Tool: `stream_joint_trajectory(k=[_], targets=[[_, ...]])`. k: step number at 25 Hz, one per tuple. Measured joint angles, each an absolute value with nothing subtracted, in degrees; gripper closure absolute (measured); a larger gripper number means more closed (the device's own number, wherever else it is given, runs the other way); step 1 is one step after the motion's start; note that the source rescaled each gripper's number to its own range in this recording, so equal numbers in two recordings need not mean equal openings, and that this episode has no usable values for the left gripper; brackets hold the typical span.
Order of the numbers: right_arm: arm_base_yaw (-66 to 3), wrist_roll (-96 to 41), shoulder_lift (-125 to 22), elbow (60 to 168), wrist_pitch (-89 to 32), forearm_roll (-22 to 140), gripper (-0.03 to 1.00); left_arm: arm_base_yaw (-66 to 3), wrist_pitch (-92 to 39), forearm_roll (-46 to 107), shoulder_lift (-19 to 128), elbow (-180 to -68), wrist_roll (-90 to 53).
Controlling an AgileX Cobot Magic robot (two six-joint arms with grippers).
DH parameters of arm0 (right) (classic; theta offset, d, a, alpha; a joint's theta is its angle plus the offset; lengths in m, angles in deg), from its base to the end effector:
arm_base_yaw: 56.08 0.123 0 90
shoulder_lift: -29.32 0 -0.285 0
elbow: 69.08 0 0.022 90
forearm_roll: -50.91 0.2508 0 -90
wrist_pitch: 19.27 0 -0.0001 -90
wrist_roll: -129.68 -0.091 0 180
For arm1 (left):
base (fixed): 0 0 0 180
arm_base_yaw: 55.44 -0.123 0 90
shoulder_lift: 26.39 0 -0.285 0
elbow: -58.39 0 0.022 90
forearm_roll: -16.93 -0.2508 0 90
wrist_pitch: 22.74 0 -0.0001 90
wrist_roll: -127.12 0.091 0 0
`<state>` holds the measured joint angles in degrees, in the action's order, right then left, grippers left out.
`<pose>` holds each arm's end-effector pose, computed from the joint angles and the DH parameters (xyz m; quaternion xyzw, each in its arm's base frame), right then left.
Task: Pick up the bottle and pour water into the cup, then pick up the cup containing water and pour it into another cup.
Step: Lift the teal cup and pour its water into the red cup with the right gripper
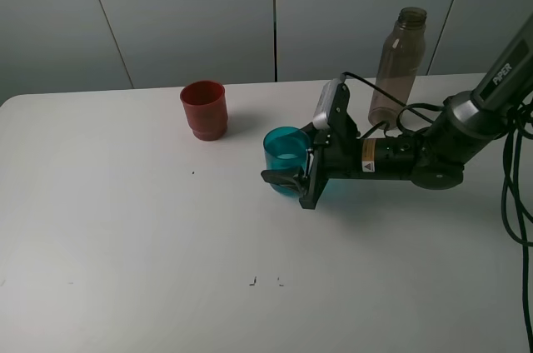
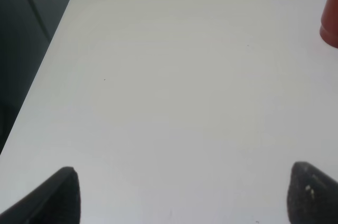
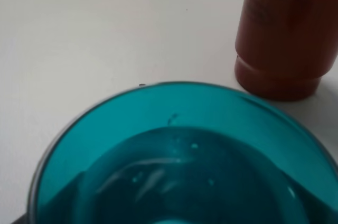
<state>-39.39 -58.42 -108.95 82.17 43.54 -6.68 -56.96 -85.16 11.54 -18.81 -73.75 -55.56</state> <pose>0.3080 0.1637 0.0424 -0.4874 0.6569 0.3137 0.4822 -0.0084 0.0074 0.2787 -0.0342 0.8549 0.0417 0.5160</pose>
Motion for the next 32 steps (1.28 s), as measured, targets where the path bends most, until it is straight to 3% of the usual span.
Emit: stream_joint_trajectory(k=[20,32], targets=[[-39.39,-61.42,-108.70,82.17,43.62,-6.80,0.90,-56.96,-85.16,11.54,-18.81,-73.75,-55.56],[-39.05,-69.67,-97.46,82.07,35.64,-3.94,0.90,-56.96,-85.16,11.54,-18.81,-73.75,-55.56]])
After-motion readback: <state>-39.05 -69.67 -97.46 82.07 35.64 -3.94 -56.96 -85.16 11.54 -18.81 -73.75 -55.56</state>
